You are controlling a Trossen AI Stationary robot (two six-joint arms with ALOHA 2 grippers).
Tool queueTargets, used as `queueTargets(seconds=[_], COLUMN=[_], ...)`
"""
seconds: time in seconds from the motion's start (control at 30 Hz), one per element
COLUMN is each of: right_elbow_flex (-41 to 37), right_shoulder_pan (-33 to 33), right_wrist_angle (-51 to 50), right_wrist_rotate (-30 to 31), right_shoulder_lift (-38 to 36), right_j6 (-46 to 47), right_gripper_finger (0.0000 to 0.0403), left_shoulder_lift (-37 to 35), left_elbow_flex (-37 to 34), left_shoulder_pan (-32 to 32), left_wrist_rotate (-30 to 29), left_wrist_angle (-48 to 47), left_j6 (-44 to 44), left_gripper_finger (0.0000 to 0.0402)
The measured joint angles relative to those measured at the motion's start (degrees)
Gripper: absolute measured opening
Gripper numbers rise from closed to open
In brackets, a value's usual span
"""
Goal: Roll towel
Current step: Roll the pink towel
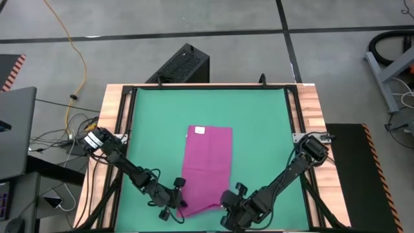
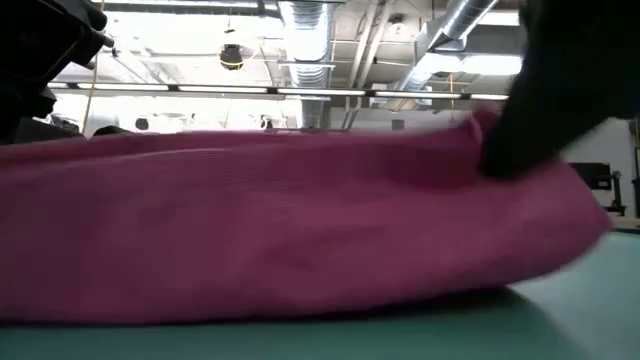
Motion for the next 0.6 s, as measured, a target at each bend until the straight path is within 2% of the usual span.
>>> queueTargets(seconds=[0.1, 0.27, 0.47, 0.6], right_elbow_flex=[0.0, 0.0, 0.0, -0.1], right_shoulder_pan=[-0.4, -0.7, -1.4, -1.9], right_wrist_angle=[-3.0, -3.2, -5.0, -4.8], right_wrist_rotate=[-0.5, -1.1, -2.6, -2.8], right_shoulder_lift=[0.1, 0.3, 0.3, 0.3], right_j6=[3.4, 2.7, 2.4, 2.0], right_gripper_finger=[0.0005, 0.0006, 0.0007, 0.0007], left_shoulder_lift=[0.0, -1.0, -8.9, -14.8], left_elbow_flex=[0.0, 0.0, -0.1, 0.0], left_shoulder_pan=[0.0, 0.0, 0.0, -0.5], left_wrist_rotate=[0.0, -0.1, -2.3, -4.1], left_wrist_angle=[0.1, -1.1, -11.4, -12.6], left_j6=[-0.4, -1.2, -3.2, -2.8], left_gripper_finger=[0.0000, 0.0000, 0.0000, 0.0000])
